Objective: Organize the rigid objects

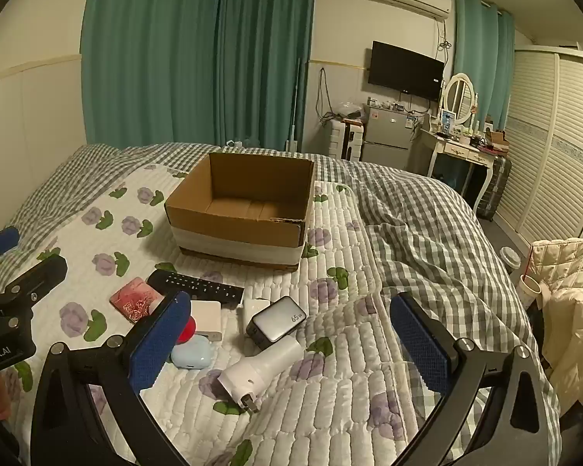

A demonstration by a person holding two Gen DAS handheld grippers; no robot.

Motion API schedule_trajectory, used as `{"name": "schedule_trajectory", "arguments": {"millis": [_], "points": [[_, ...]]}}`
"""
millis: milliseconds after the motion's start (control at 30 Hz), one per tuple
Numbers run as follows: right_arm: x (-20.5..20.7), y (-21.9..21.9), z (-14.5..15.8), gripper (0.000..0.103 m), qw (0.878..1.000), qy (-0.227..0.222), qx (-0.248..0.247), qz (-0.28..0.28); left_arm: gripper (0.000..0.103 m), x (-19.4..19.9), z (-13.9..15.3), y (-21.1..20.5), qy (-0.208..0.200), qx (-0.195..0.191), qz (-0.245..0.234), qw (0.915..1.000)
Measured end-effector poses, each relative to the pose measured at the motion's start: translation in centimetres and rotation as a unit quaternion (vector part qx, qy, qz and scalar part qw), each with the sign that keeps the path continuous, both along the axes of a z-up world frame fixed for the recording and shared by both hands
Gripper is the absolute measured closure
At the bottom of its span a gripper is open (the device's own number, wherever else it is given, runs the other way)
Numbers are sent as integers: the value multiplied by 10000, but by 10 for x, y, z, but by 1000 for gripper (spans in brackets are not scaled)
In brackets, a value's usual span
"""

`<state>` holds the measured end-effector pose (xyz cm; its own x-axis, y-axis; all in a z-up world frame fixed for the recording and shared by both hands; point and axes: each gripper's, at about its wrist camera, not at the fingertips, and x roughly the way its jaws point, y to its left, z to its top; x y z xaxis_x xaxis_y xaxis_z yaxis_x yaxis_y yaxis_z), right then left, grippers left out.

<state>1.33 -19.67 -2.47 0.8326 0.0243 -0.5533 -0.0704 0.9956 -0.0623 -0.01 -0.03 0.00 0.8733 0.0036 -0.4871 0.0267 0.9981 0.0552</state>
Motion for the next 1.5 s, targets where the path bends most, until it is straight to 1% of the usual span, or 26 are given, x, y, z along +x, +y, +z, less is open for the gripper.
{"name": "schedule_trajectory", "arguments": {"millis": [233, 300, 533, 567, 733, 1100, 1500], "points": [[1, 0, 0, 0, 10000, -23, 17, -2, 7, -4, 1, -2, -15, 36, 26, 10000], [0, 0, 0, 0, 10000, -25, 1, 0, 7, 4, 1, -2, 37, -26, 2, 10000], [0, 0, -2, 0, 10000, -16, 9, 7, 7, 10, 3, 0, 37, 2, 5, 10000], [0, 0, -2, 0, 10000, -15, 12, 10, 7, 4, 2, 1, 3, -5, -3, 10000], [1, 0, -5, 0, 10000, -6, 11, 11, 7, 1, -1, 2, -1, -2, -5, 10000], [2, 0, -6, 0, 10000, 13, 19, 6, 7, 3, -6, 4, 60, 33, 3, 10000], [-1, 2, -13, 0, 10000, 67, 23, 28, 7, 3, -9, 3, 83, 46, 8, 10000]]}}
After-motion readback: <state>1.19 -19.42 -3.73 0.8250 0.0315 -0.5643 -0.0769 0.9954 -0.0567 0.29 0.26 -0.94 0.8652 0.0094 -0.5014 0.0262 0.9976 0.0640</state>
